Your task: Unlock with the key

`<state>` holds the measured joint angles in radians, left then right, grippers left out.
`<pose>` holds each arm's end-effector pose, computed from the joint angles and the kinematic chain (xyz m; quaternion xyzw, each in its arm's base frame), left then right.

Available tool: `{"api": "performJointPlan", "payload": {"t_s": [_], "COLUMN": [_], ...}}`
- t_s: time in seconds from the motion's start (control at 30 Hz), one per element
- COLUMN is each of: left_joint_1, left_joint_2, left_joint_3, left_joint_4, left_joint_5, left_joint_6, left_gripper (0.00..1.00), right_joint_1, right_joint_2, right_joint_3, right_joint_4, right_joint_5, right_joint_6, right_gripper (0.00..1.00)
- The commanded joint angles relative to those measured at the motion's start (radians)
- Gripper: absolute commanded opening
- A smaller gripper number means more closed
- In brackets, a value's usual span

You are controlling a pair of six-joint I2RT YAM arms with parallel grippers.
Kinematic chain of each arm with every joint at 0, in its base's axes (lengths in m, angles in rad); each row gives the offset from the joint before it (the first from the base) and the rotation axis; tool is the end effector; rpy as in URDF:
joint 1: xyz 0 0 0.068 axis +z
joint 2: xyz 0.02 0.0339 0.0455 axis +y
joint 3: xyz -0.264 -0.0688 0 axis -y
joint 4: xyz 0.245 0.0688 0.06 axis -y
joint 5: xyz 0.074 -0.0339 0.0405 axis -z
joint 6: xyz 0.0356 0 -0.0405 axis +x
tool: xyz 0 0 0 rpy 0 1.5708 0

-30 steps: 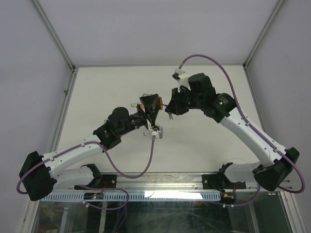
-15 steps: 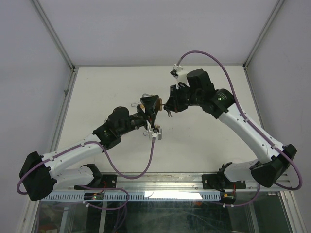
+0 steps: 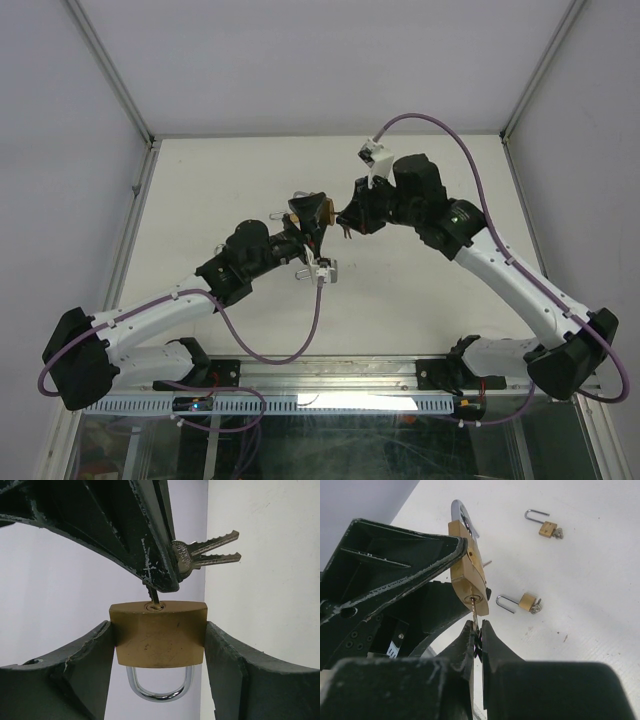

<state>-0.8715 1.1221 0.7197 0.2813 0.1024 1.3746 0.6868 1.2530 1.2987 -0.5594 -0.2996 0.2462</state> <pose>0.1665 -0.2036 0.2974 0.6886 0.2931 0.1277 0.6508 0.2049 0.1816 0.3823 -0.2600 0.8168 0.3394 0.3874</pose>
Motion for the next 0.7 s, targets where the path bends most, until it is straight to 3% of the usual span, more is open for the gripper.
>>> {"api": "performJointPlan", "payload": {"t_s": [0.0, 0.13, 0.67], "left_joint_1": [-0.020, -0.020, -0.020], "left_joint_2": [-0.016, -0.016, 0.015], "left_joint_3": [0.050, 0.053, 0.071], "left_joint_4": [0.209, 0.194, 0.211], "left_joint_5": [0.028, 0.027, 0.100], "left_joint_6": [-0.030, -0.067, -0.088], "left_gripper": [0.00, 0.00, 0.00], "right_joint_1": [0.018, 0.021, 0.049], "right_joint_2": [-0.057, -0.091, -0.002], "right_joint_3": [-0.035, -0.117, -0.066], "right_joint_4": [0.220, 0.294, 0.279], "right_joint_5": [-0.042, -0.030, -0.012], "right_joint_6": [0.022, -0.010, -0.108], "right_gripper": [0.00, 0.00, 0.00]}}
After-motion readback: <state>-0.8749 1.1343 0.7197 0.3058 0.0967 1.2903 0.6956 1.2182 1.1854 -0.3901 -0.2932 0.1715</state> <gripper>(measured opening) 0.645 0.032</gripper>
